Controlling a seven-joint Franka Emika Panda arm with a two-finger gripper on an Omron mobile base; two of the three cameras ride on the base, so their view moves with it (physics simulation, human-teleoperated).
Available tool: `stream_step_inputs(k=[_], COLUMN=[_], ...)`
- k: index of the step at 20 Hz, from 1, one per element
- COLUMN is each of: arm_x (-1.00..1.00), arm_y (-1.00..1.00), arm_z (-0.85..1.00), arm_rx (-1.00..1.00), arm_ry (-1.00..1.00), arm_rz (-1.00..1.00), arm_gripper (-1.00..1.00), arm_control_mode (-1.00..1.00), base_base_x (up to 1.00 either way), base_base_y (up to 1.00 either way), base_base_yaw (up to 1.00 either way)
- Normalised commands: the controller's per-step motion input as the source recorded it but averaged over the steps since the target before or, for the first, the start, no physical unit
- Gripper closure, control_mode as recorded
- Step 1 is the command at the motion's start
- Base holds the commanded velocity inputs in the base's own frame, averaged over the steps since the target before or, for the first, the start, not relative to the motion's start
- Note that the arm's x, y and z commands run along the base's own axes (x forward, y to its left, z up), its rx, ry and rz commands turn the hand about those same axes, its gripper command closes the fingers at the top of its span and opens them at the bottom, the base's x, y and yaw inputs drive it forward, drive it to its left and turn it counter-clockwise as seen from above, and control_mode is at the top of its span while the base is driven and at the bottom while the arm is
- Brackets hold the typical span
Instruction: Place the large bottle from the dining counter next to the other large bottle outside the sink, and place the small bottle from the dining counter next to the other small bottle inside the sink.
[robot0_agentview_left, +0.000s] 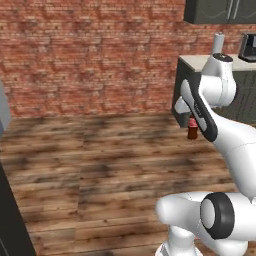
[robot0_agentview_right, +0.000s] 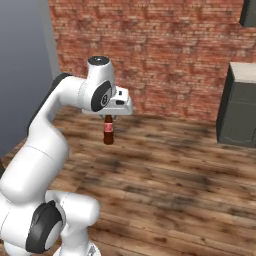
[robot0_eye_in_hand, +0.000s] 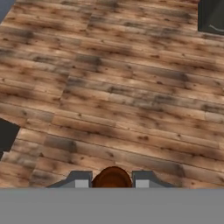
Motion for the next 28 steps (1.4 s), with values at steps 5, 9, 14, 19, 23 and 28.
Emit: stream_step_inputs(k=[5, 9, 14, 19, 23, 28], arm_x=[0.00, 0.00, 0.00, 0.00, 0.00, 0.00], arm_y=[0.00, 0.00, 0.00, 0.00, 0.00, 0.00], arm_z=[0.00, 0.00, 0.00, 0.00, 0.00, 0.00], arm_rx=[0.00, 0.00, 0.00, 0.00, 0.00, 0.00], arm_ry=[0.00, 0.00, 0.00, 0.00, 0.00, 0.00], arm_rz=[0.00, 0.00, 0.00, 0.00, 0.00, 0.00], arm_gripper=[1.00, 1.00, 1.00, 1.00, 1.00, 1.00], arm_control_mode=[1.00, 1.00, 1.00, 1.00, 1.00, 1.00], base_base_x=[0.96, 0.12, 0.00, 0.00, 0.00, 0.00], base_base_y=[0.00, 0.09, 0.01, 0.00, 0.00, 0.00], base_base_yaw=[-0.03, -0.23, -0.25, -0.25, -0.25, -0.25])
